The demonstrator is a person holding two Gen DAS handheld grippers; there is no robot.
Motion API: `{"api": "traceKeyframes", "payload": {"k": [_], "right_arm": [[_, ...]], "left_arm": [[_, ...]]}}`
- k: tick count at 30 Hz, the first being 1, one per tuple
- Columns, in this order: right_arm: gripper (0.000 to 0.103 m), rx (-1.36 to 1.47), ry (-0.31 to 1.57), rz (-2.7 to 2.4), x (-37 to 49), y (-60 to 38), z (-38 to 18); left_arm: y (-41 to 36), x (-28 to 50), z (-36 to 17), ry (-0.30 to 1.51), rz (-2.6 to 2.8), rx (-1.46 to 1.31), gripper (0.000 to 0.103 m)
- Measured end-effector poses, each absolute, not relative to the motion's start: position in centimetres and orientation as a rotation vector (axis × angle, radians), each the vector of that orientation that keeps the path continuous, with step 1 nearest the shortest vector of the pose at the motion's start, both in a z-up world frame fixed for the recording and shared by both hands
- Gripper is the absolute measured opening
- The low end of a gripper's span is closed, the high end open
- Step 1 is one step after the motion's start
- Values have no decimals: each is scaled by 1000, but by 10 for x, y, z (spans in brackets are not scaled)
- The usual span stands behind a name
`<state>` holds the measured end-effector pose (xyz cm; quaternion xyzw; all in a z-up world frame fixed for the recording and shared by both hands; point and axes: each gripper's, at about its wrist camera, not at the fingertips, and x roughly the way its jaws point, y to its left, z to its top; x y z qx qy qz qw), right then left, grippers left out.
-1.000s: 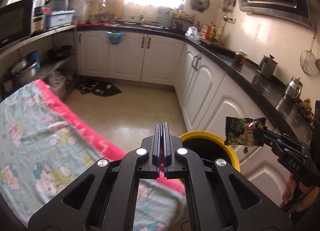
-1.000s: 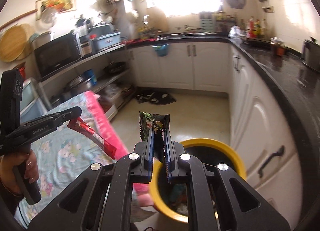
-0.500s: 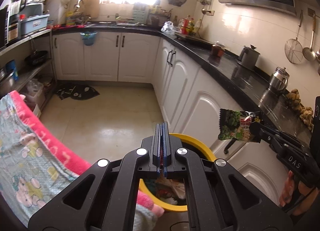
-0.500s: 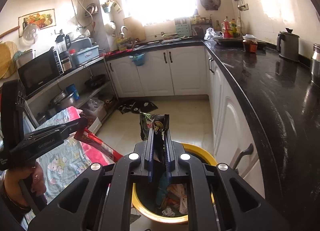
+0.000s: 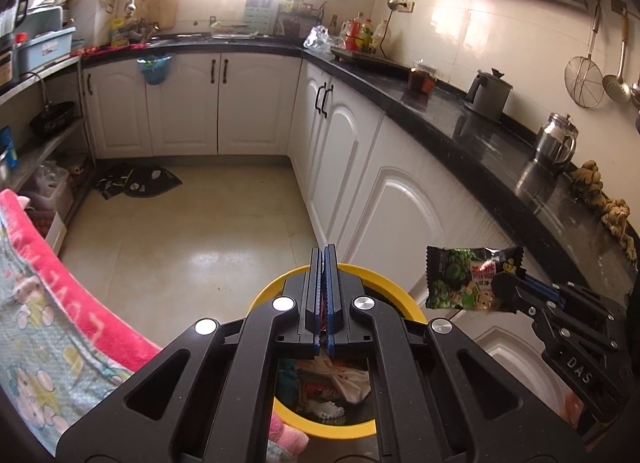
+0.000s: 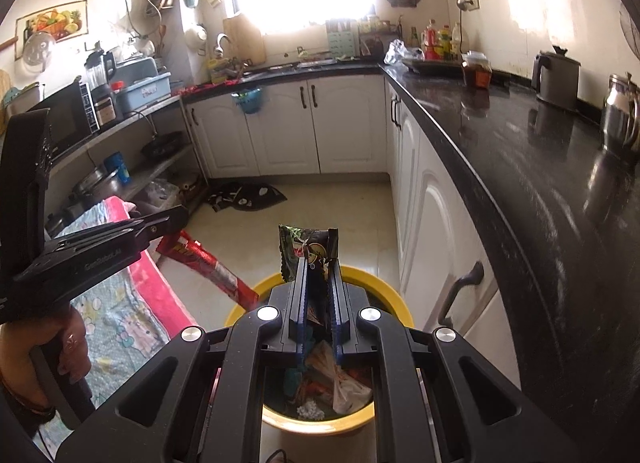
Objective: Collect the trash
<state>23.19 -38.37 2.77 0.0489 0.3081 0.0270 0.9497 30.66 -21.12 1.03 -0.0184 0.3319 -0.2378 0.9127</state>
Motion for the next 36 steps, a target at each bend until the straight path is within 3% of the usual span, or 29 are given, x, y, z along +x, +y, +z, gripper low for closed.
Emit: {"api": "traceKeyframes", "payload": {"k": [20, 21, 23, 24, 25, 26, 29, 36], "right_arm": [[12, 102, 882, 40, 262, -380, -76], [14, 108, 885, 37, 263, -381, -80], [22, 118, 893, 35, 266, -383, -83], [31, 120, 901, 29, 266, -383, -86], [35, 123, 903, 25, 266, -383, -87], [40, 129, 900, 28, 265, -383, -86], [44, 124, 886, 27, 261, -379, -81], [66, 112, 774, 37, 236, -360, -43]], "left_arm": [[-222, 348, -76, 870, -496, -44, 0], [-222, 350, -79, 880, -494, -45, 3], [-220, 352, -83, 891, -489, -47, 17], [-219, 352, -85, 898, -486, -50, 32], [-217, 353, -85, 901, -483, -54, 38], [-214, 352, -84, 903, -482, -60, 40], [-203, 347, -77, 895, -465, -71, 50], [-153, 309, -35, 791, -387, -86, 84]]}}
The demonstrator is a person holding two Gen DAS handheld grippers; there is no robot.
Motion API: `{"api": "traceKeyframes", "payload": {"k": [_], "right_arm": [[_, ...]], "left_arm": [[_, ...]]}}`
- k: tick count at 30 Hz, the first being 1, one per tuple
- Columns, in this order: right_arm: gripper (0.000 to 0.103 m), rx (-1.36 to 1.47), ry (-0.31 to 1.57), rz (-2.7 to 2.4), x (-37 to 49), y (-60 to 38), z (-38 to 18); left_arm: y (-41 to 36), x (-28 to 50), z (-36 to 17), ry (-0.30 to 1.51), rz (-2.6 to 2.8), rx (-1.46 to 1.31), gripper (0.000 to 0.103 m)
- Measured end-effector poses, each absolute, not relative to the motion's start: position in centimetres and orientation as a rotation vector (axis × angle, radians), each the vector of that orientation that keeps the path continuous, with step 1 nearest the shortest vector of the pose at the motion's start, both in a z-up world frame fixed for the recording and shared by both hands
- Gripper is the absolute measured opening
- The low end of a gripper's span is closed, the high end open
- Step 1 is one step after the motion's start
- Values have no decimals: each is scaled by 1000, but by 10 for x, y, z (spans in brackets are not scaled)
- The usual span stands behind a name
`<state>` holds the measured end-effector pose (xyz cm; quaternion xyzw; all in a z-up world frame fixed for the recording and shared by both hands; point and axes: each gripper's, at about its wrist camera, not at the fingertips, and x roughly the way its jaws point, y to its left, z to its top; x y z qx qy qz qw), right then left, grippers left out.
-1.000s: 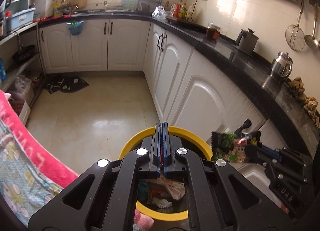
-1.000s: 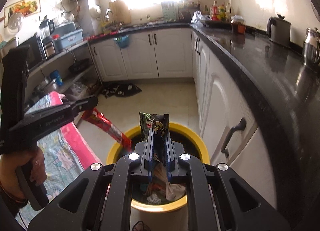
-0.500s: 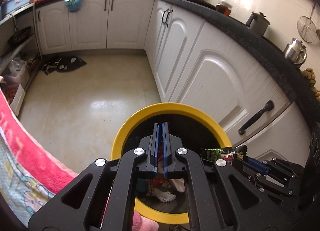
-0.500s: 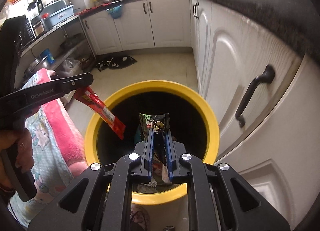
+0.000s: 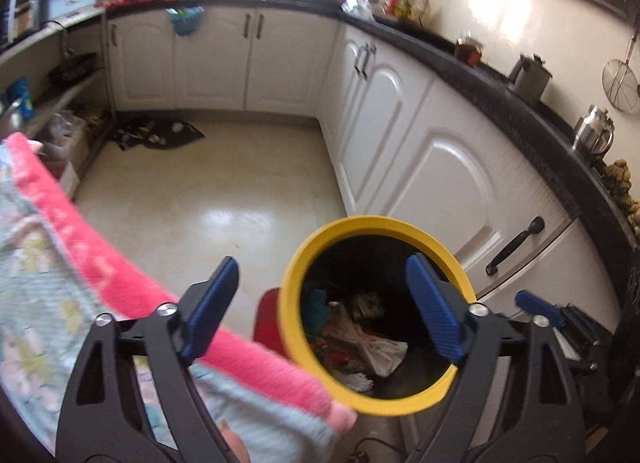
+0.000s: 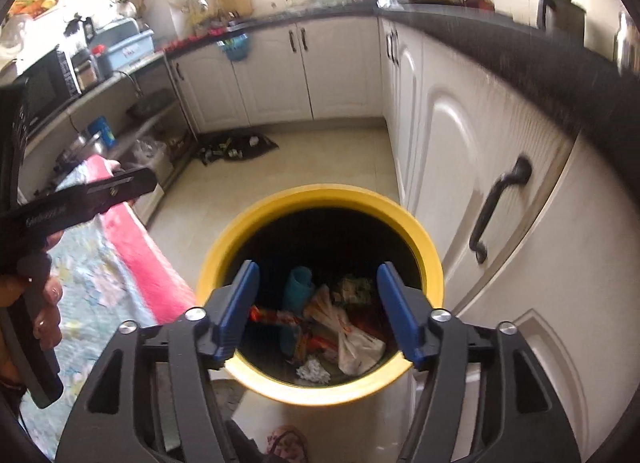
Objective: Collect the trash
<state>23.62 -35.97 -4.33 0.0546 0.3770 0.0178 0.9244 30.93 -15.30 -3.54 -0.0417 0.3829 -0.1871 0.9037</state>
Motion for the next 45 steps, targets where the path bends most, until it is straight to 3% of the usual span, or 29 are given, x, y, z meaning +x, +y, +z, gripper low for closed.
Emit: {"api": "traceKeyframes", "payload": {"k": [2, 9, 17, 29, 38, 45], "right_arm": [[71, 108, 721, 48, 224, -348, -28], [95, 72, 557, 90, 177, -302, 14], [97, 30, 439, 141, 126, -256, 31], [97, -18, 335, 169, 46, -203, 12], [97, -27, 220, 160, -4, -191, -1], [97, 56, 265, 109, 3, -208, -6]], "left_arm": [[-137, 297, -24, 769, -359, -96, 92], [-84, 240, 9, 674, -270, -113, 92], [-30, 160, 16, 593, -148, -76, 92], [9, 68, 3, 435, -43, -67, 92], [5, 35, -6, 397, -66, -53, 92], [6, 23, -8, 392, -79, -66, 92]]}}
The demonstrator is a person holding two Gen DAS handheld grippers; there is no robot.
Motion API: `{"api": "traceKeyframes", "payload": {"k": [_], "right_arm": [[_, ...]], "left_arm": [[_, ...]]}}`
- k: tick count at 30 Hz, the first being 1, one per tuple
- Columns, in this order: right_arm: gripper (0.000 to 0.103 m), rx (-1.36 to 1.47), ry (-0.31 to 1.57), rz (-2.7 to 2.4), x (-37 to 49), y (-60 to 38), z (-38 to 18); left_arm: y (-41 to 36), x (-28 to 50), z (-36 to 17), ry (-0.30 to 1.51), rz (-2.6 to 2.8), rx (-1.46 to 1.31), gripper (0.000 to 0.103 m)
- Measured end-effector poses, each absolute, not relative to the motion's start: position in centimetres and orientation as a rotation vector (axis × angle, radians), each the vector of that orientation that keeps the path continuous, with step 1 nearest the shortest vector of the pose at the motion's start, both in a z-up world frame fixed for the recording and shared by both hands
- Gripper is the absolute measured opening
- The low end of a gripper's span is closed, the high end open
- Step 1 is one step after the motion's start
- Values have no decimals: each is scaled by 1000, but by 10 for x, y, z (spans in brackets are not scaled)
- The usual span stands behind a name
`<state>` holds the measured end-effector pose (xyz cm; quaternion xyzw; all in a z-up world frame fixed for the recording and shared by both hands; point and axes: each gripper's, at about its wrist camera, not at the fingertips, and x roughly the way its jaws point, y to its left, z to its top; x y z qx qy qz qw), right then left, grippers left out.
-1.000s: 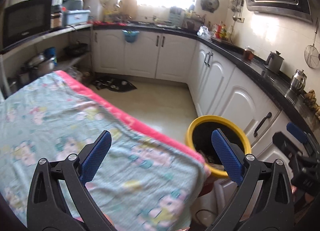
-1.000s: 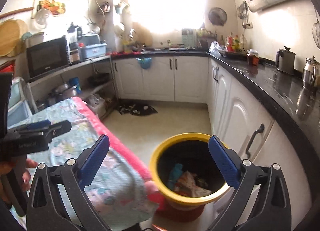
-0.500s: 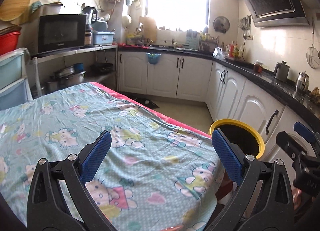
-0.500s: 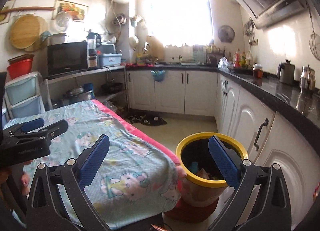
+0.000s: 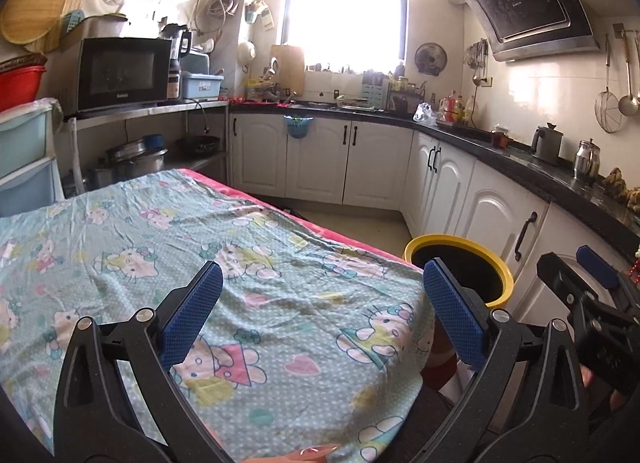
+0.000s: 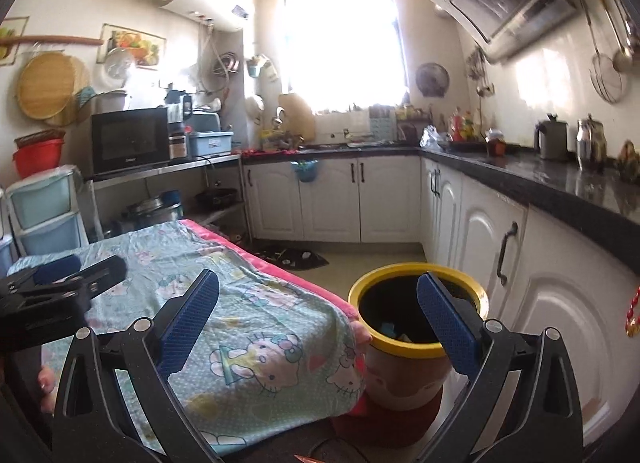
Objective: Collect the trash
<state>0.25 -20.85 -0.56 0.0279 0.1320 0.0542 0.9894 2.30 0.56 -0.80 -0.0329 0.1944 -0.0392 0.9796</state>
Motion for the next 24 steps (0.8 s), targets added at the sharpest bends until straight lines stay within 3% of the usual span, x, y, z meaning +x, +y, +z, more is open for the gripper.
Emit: {"api": "traceKeyframes", "payload": {"k": [24], "right_arm": [[97, 38, 264, 131, 0, -207, -8]], "left_arm": [[7, 22, -5, 375, -51, -62, 92]]}}
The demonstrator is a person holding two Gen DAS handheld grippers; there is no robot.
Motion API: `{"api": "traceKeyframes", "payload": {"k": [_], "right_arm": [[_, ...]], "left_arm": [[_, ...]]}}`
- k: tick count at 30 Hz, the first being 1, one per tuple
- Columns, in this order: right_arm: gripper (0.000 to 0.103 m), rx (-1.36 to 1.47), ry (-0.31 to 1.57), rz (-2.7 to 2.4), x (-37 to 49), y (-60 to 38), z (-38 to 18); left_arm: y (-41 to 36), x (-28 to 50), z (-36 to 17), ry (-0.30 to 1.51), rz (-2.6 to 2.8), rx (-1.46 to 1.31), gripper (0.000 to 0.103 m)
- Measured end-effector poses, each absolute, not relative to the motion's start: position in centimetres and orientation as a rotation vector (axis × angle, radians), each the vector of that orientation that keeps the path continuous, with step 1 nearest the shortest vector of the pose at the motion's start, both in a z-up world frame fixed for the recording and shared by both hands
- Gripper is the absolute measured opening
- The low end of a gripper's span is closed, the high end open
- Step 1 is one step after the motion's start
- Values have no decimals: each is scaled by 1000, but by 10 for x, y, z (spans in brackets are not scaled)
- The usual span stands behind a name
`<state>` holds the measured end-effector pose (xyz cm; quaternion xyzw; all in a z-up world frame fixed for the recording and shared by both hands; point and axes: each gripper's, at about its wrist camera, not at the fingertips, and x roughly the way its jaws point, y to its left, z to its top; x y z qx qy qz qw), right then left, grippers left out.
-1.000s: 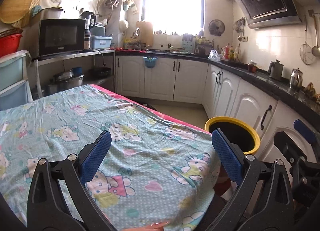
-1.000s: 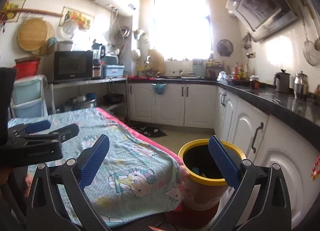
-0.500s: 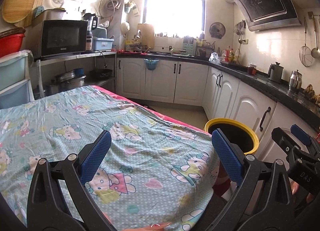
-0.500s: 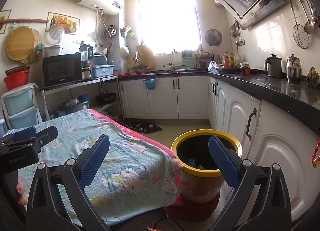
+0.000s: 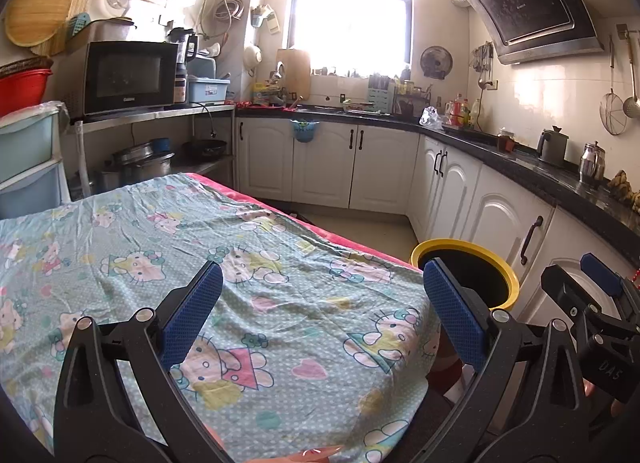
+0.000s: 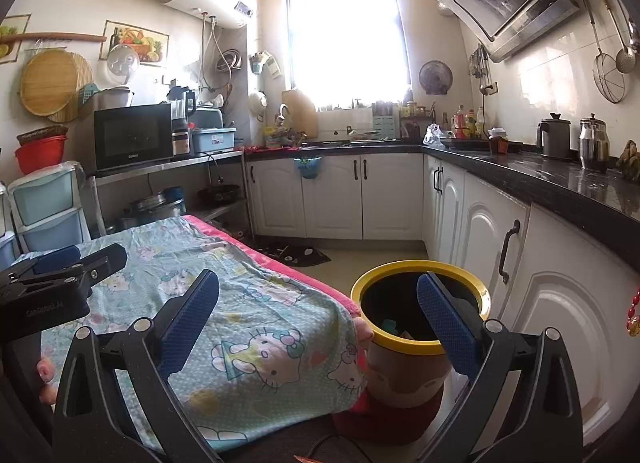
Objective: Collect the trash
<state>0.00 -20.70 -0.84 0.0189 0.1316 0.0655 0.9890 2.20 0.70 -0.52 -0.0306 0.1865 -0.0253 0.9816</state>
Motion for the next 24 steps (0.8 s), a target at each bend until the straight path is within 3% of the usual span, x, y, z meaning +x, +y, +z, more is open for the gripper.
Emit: {"api": "traceKeyframes", "payload": {"k": [24], "right_arm": [[97, 38, 263, 133, 0, -206, -9]], "left_arm": [[7, 22, -3, 368, -49, -61, 92]]}}
